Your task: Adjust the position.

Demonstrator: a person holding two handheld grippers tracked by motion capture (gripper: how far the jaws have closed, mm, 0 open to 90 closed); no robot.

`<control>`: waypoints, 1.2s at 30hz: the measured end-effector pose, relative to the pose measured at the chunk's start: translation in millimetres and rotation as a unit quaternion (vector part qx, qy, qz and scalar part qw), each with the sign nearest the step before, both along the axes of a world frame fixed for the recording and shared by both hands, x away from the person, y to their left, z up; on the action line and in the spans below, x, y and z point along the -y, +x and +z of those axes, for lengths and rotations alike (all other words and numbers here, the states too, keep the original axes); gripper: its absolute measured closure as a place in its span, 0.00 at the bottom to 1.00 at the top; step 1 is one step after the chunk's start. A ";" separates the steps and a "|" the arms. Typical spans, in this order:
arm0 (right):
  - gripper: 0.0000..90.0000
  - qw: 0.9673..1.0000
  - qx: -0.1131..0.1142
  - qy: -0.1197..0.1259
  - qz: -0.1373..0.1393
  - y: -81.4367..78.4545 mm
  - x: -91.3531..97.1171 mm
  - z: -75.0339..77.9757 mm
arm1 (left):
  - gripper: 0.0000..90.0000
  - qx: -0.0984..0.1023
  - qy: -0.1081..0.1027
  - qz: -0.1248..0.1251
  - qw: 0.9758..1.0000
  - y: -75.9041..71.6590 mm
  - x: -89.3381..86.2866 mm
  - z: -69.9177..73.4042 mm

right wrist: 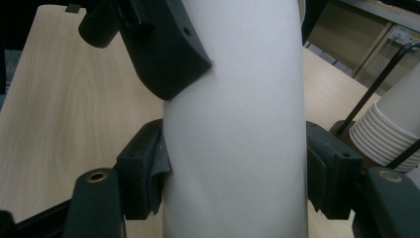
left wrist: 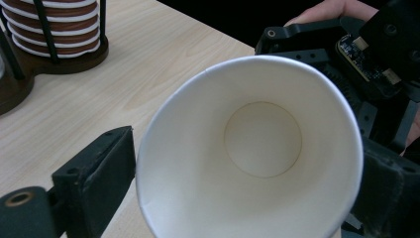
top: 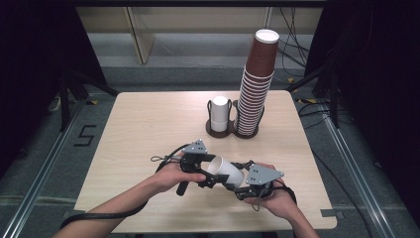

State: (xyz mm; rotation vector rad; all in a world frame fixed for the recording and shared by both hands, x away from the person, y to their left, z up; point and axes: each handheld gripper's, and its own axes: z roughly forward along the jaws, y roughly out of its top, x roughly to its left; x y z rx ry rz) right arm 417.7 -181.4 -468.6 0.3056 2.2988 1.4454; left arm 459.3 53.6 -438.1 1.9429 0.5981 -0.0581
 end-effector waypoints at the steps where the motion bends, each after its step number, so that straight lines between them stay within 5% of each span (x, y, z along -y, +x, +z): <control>1: 0.38 1.000 0.002 0.003 -0.002 -0.3 -0.7 -0.2 | 0.09 -0.004 -0.001 0.001 1.000 0.3 0.4 -0.4; 10: 0.38 1.000 0.014 0.001 0.004 2.7 -2.1 2.2 | 0.12 -0.012 -0.008 0.003 1.000 1.6 -0.1 -0.6; 12: 0.38 1.000 0.002 0.000 0.003 1.8 -2.4 2.5 | 0.13 -0.022 -0.018 0.001 1.000 3.1 -1.0 -1.4; 23: 0.39 1.000 0.014 0.006 0.010 3.2 -6.1 4.2 | 0.10 -0.036 -0.014 0.002 0.999 4.9 -1.3 -2.7; 29: 0.38 1.000 0.018 0.003 0.007 4.0 -6.5 4.2 | 0.16 -0.020 -0.017 -0.009 1.000 3.5 -2.3 -0.9; 31: 0.37 1.000 0.002 0.001 0.007 2.8 -6.6 3.6 | 0.18 -0.008 -0.012 -0.008 1.000 1.6 -2.9 1.6; 34: 0.36 1.000 0.016 -0.007 0.010 5.0 -8.0 2.2 | 0.22 0.016 -0.002 -0.014 1.000 -0.8 -3.2 4.5; 36: 0.35 1.000 0.005 -0.008 0.006 3.8 -9.5 1.4 | 0.24 0.036 0.012 -0.016 0.999 -3.0 -2.7 6.8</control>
